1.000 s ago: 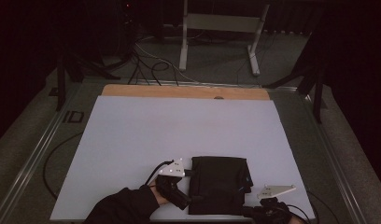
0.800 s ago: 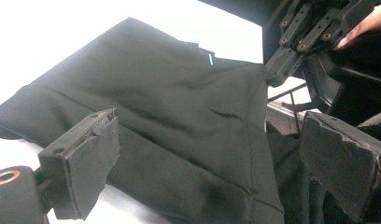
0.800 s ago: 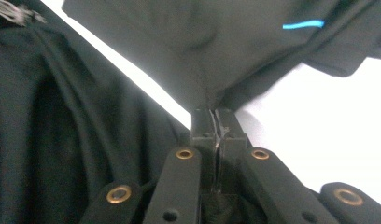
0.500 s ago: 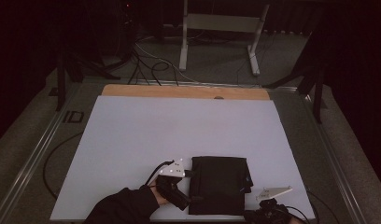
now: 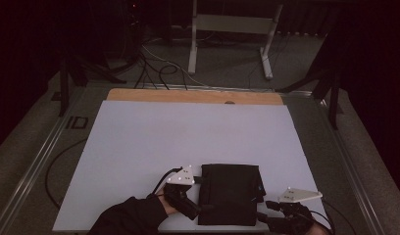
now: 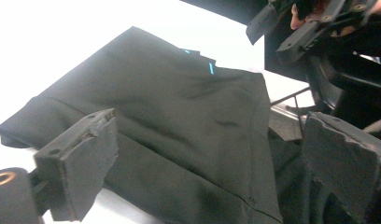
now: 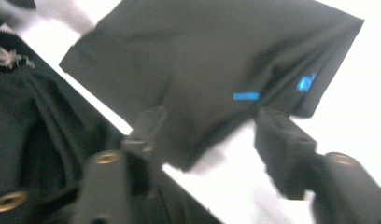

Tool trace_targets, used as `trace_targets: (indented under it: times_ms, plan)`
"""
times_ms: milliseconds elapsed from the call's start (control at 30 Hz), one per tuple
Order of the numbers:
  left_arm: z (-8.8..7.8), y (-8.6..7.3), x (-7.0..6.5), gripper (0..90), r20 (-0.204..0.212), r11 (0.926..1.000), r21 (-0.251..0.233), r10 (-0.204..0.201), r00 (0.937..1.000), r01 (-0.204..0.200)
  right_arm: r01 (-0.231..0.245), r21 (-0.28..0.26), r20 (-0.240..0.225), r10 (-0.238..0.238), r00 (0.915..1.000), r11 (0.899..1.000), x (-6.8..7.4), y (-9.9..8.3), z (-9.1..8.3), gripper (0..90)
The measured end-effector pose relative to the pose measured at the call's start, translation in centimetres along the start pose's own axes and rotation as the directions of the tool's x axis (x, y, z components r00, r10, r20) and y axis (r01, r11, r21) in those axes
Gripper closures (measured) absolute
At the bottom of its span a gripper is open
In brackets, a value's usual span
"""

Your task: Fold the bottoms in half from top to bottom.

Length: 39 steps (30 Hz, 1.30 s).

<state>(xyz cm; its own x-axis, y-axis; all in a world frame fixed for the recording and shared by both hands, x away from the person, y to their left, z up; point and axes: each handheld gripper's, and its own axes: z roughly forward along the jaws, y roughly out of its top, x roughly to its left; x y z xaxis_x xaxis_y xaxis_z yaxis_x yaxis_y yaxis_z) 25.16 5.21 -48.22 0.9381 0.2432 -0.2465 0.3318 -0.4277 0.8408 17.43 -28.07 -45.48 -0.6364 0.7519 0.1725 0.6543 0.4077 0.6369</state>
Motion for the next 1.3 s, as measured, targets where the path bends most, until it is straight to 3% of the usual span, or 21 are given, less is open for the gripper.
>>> trace_targets:
  times_ms: [167,300,567,900,1133,1300]
  plan:
    - [-0.1,0.5,0.0,1.2,-0.034,0.9999,0.003,-0.011,0.9994,0.011,0.007,-0.032,-0.015,-0.007,0.9999,0.999,-0.2,1.4,0.6,20.6]
    - [-0.2,0.8,0.1,0.8,-0.049,0.9999,0.005,-0.015,0.9987,0.015,0.003,-0.057,-0.035,-0.005,0.9994,0.998,-0.5,2.4,1.5,13.9]
    - [-0.8,1.8,0.6,0.0,-0.087,0.9996,-0.002,-0.029,0.9958,0.029,0.023,-0.119,0.048,-0.017,0.9987,0.993,-1.2,4.5,2.7,10.3]
    - [-1.1,2.5,2.2,0.0,-0.134,0.9966,-0.002,-0.082,0.9876,0.082,0.037,-0.216,0.132,-0.008,0.9913,0.976,-2.6,6.2,3.5,10.1]
    - [0.2,1.9,3.5,0.0,-0.151,0.9935,0.007,-0.111,0.9822,0.114,0.005,-0.215,0.149,0.028,0.9884,0.977,-3.8,6.1,5.0,10.1]
    - [1.0,1.5,4.4,0.0,-0.166,0.9909,0.011,-0.13,0.9775,0.134,0.009,-0.205,0.198,0.033,0.9797,0.979,-4.4,5.6,5.7,10.1]
